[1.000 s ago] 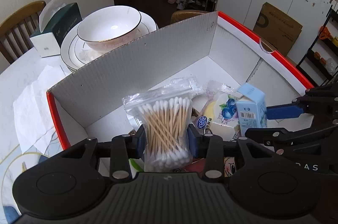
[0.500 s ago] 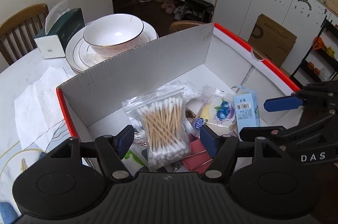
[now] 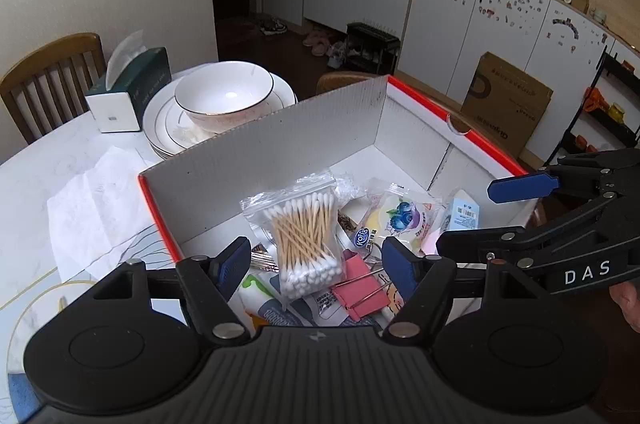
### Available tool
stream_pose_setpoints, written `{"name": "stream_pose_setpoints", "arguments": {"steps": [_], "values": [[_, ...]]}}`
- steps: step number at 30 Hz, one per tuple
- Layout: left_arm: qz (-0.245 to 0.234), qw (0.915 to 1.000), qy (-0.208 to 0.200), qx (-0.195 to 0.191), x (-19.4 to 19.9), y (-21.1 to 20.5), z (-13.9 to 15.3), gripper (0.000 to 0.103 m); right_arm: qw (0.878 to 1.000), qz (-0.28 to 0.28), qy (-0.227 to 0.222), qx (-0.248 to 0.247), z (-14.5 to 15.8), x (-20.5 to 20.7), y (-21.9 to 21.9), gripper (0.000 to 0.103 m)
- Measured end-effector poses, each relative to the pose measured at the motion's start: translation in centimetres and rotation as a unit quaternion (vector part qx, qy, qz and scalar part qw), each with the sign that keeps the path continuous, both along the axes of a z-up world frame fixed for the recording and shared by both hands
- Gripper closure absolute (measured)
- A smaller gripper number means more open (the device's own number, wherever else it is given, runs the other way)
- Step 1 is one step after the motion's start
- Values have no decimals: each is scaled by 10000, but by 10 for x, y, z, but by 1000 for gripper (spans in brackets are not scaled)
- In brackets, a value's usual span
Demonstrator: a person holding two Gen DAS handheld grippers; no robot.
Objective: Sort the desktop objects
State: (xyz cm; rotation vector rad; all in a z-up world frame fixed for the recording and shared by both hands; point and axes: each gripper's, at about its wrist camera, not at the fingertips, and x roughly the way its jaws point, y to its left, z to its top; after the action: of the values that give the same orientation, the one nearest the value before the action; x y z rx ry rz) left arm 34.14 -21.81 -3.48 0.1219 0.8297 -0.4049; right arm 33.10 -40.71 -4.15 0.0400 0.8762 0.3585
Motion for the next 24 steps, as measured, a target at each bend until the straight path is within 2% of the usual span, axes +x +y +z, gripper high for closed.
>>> {"name": "stream_pose_setpoints", "arguments": {"steps": [7, 14, 17, 24], "values": [[77, 9996, -262, -35, -24, 9, 11, 31, 9996, 3, -254, 98, 9, -17, 3, 15], [100, 9992, -331, -182, -45, 22, 17, 31, 9987, 9, -500, 105, 18, -33, 10, 10], [115, 9989, -401, -212, -54, 26, 19, 25, 9981, -10, -601, 115, 22, -39, 13, 7], [111, 9986, -440, -260, -66, 34, 20, 20, 9971, -170, -741, 68, 29, -53, 18, 5]]}}
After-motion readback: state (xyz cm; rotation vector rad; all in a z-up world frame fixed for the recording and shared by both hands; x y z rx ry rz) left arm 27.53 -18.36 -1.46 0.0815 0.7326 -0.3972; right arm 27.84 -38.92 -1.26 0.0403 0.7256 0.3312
